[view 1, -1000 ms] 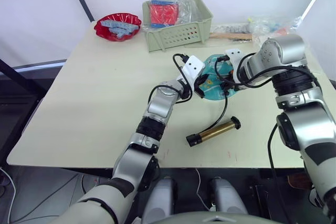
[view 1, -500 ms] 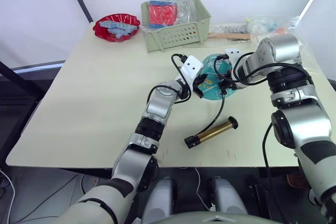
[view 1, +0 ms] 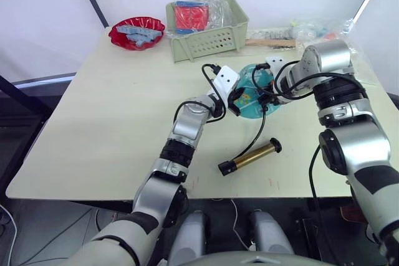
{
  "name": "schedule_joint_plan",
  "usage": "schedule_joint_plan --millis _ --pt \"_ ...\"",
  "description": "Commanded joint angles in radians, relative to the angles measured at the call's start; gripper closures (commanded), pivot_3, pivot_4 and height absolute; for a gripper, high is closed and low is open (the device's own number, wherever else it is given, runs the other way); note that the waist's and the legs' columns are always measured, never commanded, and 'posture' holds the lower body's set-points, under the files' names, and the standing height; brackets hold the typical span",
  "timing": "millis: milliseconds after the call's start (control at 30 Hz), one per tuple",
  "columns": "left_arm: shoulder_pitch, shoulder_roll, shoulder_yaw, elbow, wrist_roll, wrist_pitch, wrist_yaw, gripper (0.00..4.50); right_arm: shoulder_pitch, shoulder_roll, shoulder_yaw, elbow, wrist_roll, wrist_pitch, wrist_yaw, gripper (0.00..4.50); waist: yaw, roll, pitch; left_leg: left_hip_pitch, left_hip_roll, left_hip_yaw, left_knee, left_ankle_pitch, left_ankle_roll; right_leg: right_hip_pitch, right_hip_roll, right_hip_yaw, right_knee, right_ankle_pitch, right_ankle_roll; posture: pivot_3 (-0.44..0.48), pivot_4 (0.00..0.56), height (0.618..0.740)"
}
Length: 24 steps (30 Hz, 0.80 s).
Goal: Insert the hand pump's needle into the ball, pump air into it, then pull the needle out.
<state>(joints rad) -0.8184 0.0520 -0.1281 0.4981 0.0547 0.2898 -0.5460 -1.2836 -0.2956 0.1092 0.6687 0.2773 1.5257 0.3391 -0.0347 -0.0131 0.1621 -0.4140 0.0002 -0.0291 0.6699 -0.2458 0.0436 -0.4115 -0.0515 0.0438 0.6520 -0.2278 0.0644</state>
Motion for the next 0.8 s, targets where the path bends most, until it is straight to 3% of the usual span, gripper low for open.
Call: schedule_joint_plan --millis 33,800 --pt "0.024 -0.053 -0.080 -0.019 -0.017 0.014 -0.064 4.49 0.011 0.047 -0.005 -0.008 0.008 -0.085 0.037 4.12 -0.001 0.000 0.000 0.000 0.000 0.000 0.000 0.000 0.000 0.000 0.000 0.000 0.000 0.000 0.000 0.000 0.150 0.738" --pt "0.028 -0.049 -0.082 -0.007 -0.012 0.006 -0.069 4.49 0.098 0.021 0.016 -0.068 -0.032 -0.159 0.133 4.12 -0.004 -0.001 -0.001 0.001 0.000 -0.001 0.000 0.000 0.000 0.000 0.000 0.000 0.001 0.000 0.000 0.000 0.150 0.738"
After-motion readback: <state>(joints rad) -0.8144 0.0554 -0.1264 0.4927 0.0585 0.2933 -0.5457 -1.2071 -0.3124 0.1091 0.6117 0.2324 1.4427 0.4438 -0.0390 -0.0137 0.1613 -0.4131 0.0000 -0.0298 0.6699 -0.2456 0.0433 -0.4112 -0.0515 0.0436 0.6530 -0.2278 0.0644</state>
